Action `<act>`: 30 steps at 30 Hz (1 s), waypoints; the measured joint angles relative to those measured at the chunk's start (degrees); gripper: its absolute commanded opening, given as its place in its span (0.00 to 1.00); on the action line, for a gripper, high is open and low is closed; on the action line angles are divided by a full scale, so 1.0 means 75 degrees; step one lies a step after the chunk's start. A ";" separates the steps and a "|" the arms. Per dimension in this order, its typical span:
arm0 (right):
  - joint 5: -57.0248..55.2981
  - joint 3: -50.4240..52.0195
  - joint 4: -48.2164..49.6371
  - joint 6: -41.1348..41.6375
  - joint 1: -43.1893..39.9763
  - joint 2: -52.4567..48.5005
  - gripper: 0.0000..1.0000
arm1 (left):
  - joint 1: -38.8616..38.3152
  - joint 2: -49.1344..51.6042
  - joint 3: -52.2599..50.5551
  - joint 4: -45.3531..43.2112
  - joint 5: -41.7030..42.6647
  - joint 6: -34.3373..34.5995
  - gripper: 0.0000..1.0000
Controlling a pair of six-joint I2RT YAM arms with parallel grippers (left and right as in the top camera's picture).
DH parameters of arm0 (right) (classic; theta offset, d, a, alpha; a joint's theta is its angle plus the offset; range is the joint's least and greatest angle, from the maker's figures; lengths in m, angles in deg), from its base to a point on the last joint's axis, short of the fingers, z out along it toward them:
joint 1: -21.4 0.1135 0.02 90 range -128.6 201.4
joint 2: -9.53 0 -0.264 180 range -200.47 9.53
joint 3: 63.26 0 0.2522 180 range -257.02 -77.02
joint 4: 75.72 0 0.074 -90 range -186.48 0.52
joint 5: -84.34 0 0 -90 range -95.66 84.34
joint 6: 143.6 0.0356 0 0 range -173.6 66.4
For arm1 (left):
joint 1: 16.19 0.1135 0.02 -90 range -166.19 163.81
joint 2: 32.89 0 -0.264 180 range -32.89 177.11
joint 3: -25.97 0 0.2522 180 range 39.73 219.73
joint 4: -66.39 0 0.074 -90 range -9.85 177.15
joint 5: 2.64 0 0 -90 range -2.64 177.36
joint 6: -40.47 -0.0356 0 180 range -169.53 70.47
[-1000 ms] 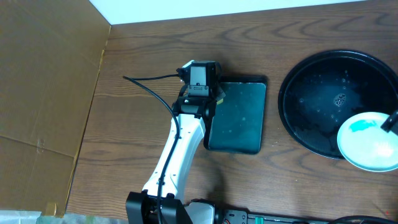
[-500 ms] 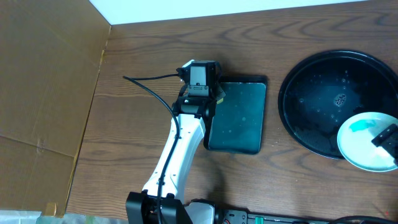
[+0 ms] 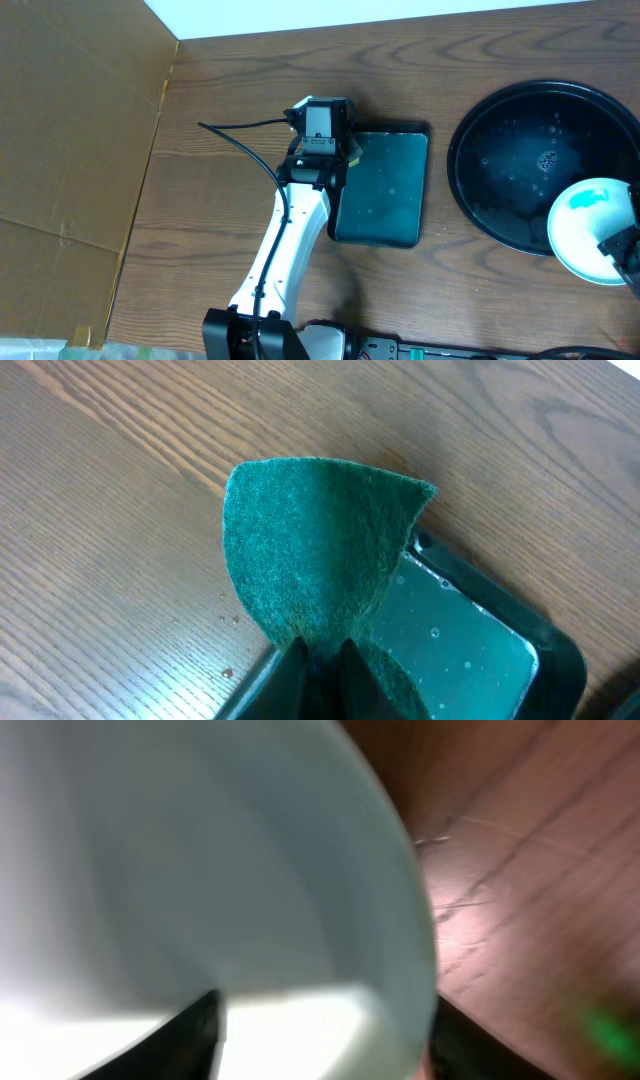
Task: Clean dirty plates on tray and stack at the side
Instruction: 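Pull the last green-smeared plate to the tray center with the right gripper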
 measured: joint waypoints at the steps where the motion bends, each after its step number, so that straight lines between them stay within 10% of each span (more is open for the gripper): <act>1: 0.0044 0.0003 0.0099 0.0023 0.0000 0.0000 0.35 | 0.0000 0.0000 0.0000 -0.0003 0.0003 0.0000 0.08; 6: 0.0146 0.0006 0.0478 0.0105 0.0000 0.0000 0.02 | 0.0000 0.0000 0.0000 -0.0003 0.0003 0.0000 0.08; 30: 0.0388 -0.1530 0.1985 -0.1999 0.0000 -0.0044 0.01 | 0.0000 0.0000 0.0000 0.0000 0.0006 0.0000 0.08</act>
